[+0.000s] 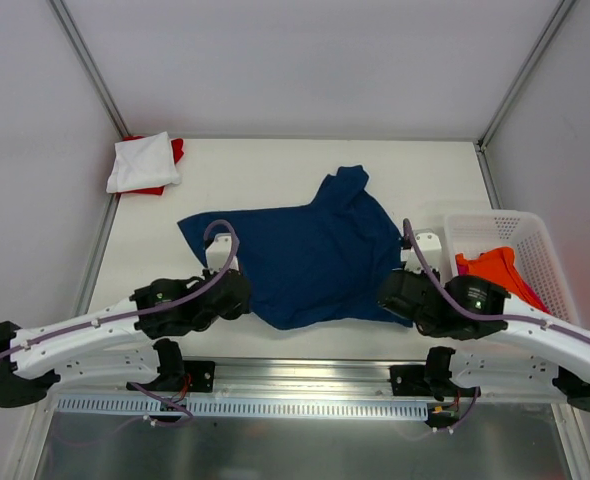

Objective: Fold and stack the t-shirts
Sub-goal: Flatten the tshirt out

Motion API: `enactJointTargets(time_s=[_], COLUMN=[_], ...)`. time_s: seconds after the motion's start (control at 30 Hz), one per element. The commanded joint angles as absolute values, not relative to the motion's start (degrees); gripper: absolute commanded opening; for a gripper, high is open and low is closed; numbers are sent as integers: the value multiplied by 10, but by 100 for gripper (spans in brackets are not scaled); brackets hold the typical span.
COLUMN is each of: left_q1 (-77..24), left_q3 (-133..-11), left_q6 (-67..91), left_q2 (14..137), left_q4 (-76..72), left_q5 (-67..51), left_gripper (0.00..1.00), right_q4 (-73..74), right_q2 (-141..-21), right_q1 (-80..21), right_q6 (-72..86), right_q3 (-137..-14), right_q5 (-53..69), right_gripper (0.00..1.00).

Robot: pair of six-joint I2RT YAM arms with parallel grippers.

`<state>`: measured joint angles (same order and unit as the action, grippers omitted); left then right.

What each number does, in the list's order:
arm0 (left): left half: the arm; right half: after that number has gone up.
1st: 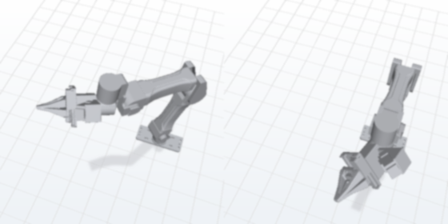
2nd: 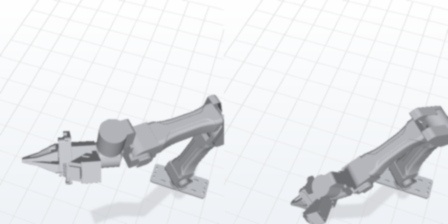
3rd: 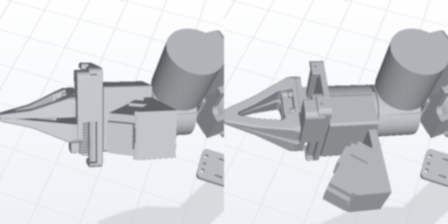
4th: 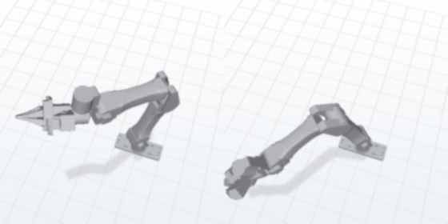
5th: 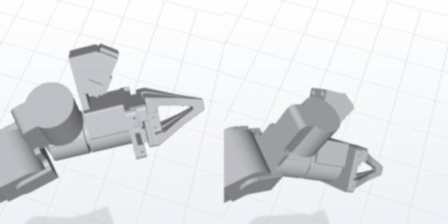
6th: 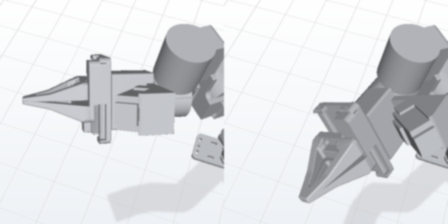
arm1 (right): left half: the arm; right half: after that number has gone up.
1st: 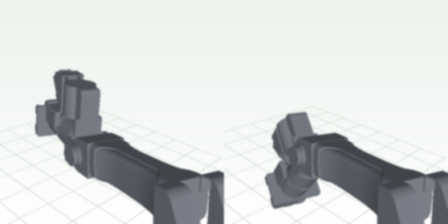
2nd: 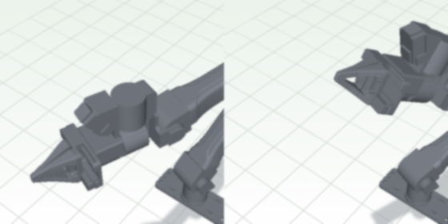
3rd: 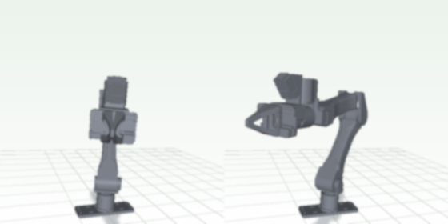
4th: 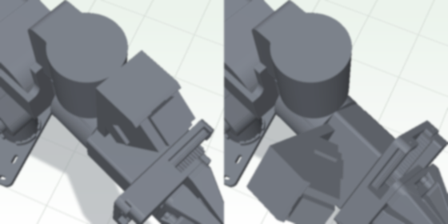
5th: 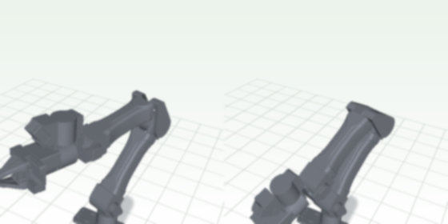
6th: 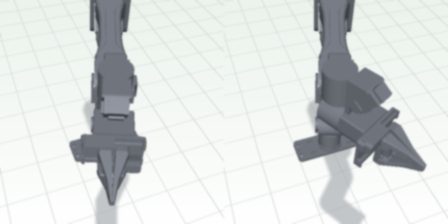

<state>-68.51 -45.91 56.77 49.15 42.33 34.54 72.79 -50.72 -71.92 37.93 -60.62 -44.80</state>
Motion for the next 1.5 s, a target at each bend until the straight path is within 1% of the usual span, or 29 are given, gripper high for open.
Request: enactJointTargets(time_s=[0.0, 0.1, 0.13, 0.2, 0.23, 0.27, 0.3, 0.33, 0.4, 0.43, 0.47, 0.53, 0.57, 0.6, 0.67, 0.7, 0.73, 0.8, 0.9, 1.0, 1.03, 1.07, 1.1, 1.13, 1.17, 1.2, 1.3, 1.4, 1.47], left_q1=[-679, -680, -680, -680, -680, -680, -680, -680, -680, -680, -680, -680, -680, -680, -680, -680, -680, -680, -680, -680, -680, -680, -680, -680, -679, -676, -666, -657, -650], left_q3=[-538, -606, -623, -672, -685, -697, -719, -730, -770, -782, -805, -827, -845, -855, -877, -883, -889, -904, -914, -917, -918, -918, -919, -919, -919, -918, -904, -883, -878], left_q6=[440, 364, 339, 267, 248, 213, 194, 177, 131, 105, 94, 75, 69, 65, 59, 57, 59, 62, 71, 88, 97, 102, 109, 111, 112, 112, 117, 120, 122], left_q2=[443, 389, 362, 334, 306, 293, 280, 263, 253, 249, 247, 249, 250, 251, 254, 254, 252, 248, 242, 228, 226, 224, 222, 221, 221, 216, 195, 174, 171], left_q4=[453, 474, 474, 469, 466, 460, 445, 437, 419, 414, 410, 403, 403, 402, 402, 402, 400, 396, 383, 358, 350, 335, 327, 321, 308, 302, 264, 219, 202], left_q5=[306, 309, 302, 303, 305, 308, 305, 299, 256, 234, 182, 133, 107, 57, 6, -42, -60, -102, -142, -224, -276, -303, -333, -391, -418, -439, -490, -512, -515], left_gripper=[0, 0, 0, 0, 0, 0, 0, 0, 0, 0, 0, 0, 0, 0, 0, 0, 0, 0, 0, 0, 0, 0, 0, 0, 0, 0, 0, 0, 0], right_q4=[809, 866, 881, 878, 841, 810, 775, 726, 701, 700, 701, 703, 702, 702, 702, 702, 702, 700, 694, 673, 662, 652, 630, 616, 585, 567, 472, 414, 392], right_q2=[-490, -476, -471, -451, -440, -412, -399, -390, -395, -405, -415, -440, -446, -455, -463, -468, -469, -471, -468, -460, -454, -452, -450, -449, -447, -444, -419, -396, -389], right_q1=[-722, -721, -722, -722, -722, -722, -722, -722, -722, -722, -721, -721, -721, -720, -720, -720, -720, -718, -712, -702, -701, -695, -693, -687, -676, -668, -632, -587, -557], right_q6=[362, 359, 348, 280, 245, 199, 112, 75, -6, -29, -48, -93, -102, -110, -121, -121, -118, -111, -93, -73, -66, -46, -35, -22, -1, 21, 62, 76, 79], right_q3=[-665, -709, -748, -793, -835, -850, -865, -907, -967, -1036, -1068, -1145, -1165, -1184, -1229, -1242, -1252, -1268, -1263, -1250, -1247, -1246, -1248, -1249, -1249, -1248, -1217, -1195, -1196], right_q5=[-515, -566, -577, -601, -604, -603, -599, -592, -565, -543, -522, -449, -427, -403, -330, -305, -264, -230, -176, -89, -30, -2, 70, 103, 132, 195, 295, 341, 341], right_gripper=[0, 0, 0, 0, 0, 0, 0, 0, 0, 0, 0, 0, 0, 0, 0, 0, 1, 0, 0, 0, 1, 0, 1, 0, 1, 1, 0, 0, 0])
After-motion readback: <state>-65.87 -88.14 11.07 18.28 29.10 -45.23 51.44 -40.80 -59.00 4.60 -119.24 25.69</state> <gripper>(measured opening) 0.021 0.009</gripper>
